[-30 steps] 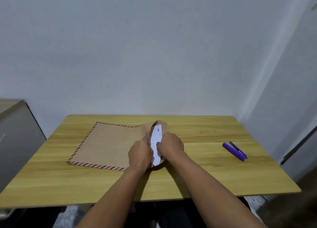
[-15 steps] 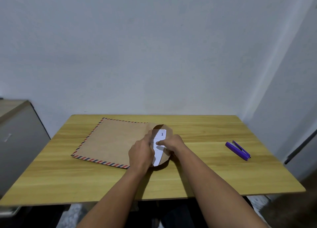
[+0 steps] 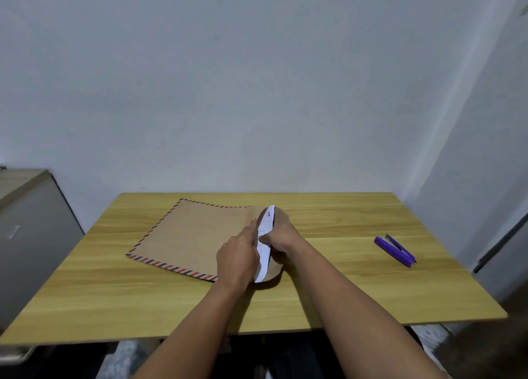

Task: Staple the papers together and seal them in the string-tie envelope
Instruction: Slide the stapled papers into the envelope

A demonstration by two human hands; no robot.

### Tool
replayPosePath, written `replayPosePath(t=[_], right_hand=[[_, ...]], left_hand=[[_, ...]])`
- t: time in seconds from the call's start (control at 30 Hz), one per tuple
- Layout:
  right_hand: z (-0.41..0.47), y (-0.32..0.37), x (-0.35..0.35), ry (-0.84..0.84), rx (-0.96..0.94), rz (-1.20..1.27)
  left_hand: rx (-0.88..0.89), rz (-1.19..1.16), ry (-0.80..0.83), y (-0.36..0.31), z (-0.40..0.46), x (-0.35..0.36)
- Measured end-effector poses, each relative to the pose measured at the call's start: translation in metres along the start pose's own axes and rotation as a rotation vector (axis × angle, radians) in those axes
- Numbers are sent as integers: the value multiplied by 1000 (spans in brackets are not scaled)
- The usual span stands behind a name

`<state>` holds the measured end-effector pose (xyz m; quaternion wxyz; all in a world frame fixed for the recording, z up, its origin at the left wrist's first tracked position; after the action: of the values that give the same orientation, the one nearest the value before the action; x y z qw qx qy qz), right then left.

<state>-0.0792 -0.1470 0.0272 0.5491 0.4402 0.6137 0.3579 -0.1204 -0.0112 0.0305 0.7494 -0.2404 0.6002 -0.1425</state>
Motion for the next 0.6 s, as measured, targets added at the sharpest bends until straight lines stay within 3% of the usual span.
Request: replayPosePath(t=[0.33,0.6], right_hand=[[-8,-4,-26,-128,-106,15],[-8,1,-41,-87,-81,78]], left_hand=[[3,204,6,-8,3,-12],[104,285,25,-35,4,-17]])
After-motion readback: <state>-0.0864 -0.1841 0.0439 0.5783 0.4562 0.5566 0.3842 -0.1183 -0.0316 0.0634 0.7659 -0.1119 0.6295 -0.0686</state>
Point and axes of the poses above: each hand's wrist, its own z-axis towards the middle knuckle, its own x-axis out of the palm, y = z × x, the point moved 4 cm from there along z, towards the middle knuckle, and after that the axes turned 13 degrees about -x, right-handed, at the moved point
